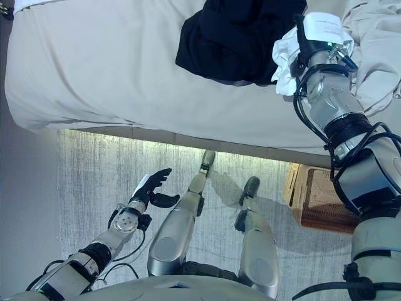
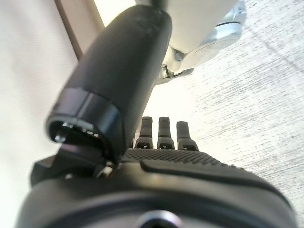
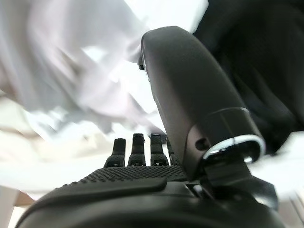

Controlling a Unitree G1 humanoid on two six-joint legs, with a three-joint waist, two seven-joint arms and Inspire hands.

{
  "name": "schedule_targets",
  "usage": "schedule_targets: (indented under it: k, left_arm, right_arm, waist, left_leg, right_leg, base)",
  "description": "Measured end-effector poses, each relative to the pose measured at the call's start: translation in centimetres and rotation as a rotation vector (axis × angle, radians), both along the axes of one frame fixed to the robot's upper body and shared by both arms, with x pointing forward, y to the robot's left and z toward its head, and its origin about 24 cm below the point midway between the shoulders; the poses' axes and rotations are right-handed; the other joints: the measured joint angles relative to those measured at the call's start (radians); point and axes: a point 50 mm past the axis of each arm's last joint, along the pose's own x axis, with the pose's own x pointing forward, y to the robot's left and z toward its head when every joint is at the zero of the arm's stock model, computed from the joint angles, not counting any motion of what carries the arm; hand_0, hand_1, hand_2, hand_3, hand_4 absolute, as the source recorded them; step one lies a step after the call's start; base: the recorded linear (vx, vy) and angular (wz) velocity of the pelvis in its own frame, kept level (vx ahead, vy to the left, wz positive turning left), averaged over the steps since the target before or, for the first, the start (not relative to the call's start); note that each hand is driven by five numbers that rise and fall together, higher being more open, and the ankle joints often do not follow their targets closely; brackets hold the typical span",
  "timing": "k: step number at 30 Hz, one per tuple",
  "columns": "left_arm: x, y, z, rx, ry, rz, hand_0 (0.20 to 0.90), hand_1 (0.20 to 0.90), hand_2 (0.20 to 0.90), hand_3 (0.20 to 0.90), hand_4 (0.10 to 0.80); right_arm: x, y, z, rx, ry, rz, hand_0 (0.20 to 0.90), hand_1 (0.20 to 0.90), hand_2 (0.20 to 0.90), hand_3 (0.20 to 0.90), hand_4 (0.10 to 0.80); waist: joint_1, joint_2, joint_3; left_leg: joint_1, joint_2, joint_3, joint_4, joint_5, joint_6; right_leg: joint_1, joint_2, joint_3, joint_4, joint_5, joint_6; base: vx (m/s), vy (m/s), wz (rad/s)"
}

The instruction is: Pick up the clothes from the bed and place them into the basket

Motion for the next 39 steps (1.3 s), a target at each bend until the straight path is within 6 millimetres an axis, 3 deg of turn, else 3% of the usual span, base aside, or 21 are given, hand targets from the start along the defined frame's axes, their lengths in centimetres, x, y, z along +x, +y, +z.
schedule_targets:
  k: [4,22,23,29,36,39]
  left_arm:
    - [0.0,0.0,0.0,0.000,-0.001,0.001,0.900,0.900,0.900,0.900,0.800]
    - [0.3,-0.2,1.2,-0.092,-0.079,0.039,0.900,0.900,0.900,0.900,0.800]
    - [0.3,-0.3,1.3,-0.096,-0.084,0.037,0.900,0.900,0.900,0.900,0.800]
    - [-0.1,-0.2,1.2,-0.117,-0.081,0.050,0.900,0.900,0.900,0.900,0.800]
    - [-0.4,-0.4,1.2,-0.142,-0.085,0.059,0.900,0.900,0.900,0.900,0.800]
    - [-0.3,-0.5,1.4,-0.148,-0.096,0.054,0.900,0.900,0.900,0.900,0.800]
  right_arm:
    - [0.0,-1.1,-0.6,0.014,0.064,-0.052,0.900,0.900,0.900,0.900,0.800]
    - [0.0,-1.4,4.9,0.004,-0.020,-0.118,0.900,0.900,0.900,0.900,0.800]
    - [0.0,-1.3,5.2,0.003,-0.028,-0.115,0.305,0.305,0.305,0.205,0.105]
    - [-0.2,-1.0,7.4,0.002,-0.100,-0.109,0.300,0.300,0.300,0.200,0.100]
    - [-0.3,-1.1,7.5,0.010,-0.107,-0.107,0.300,0.300,0.300,0.200,0.100]
    - [-0.4,-1.2,7.5,0.009,-0.105,-0.104,0.300,0.300,0.300,0.200,0.100]
  waist:
    - [0.009,0.001,0.000]
    - [0.033,0.024,0.004]
    - [0.034,0.025,0.004]
    - [0.038,0.036,0.003]
    - [0.037,0.040,0.002]
    - [0.036,0.040,0.002]
  left_leg:
    - [-0.006,0.001,0.000,0.000,0.002,0.000]
    - [-0.117,-0.018,0.017,0.000,0.025,-0.005]
    - [-0.124,-0.018,0.017,0.000,0.025,-0.005]
    - [-0.155,-0.018,0.029,0.000,0.031,-0.011]
    - [-0.155,-0.016,0.031,0.000,0.035,-0.007]
    - [-0.153,-0.017,0.032,0.000,0.046,0.006]
  right_leg:
    - [-0.006,-0.002,0.000,0.001,0.000,0.000]
    - [-0.216,-0.052,0.031,0.195,-0.053,0.012]
    - [-0.230,-0.053,0.032,0.206,-0.054,0.013]
    - [-0.300,-0.063,0.048,0.281,-0.072,0.001]
    - [-0.306,-0.063,0.049,0.297,-0.079,-0.004]
    - [-0.305,-0.063,0.049,0.297,-0.080,-0.003]
  base:
    - [0.000,0.000,0.00]
    - [-0.011,0.014,-0.02]
    - [-0.049,0.054,-0.05]
    - [-0.032,0.035,-0.04]
    - [0.000,0.000,0.00]
    - [0.000,0.000,0.00]
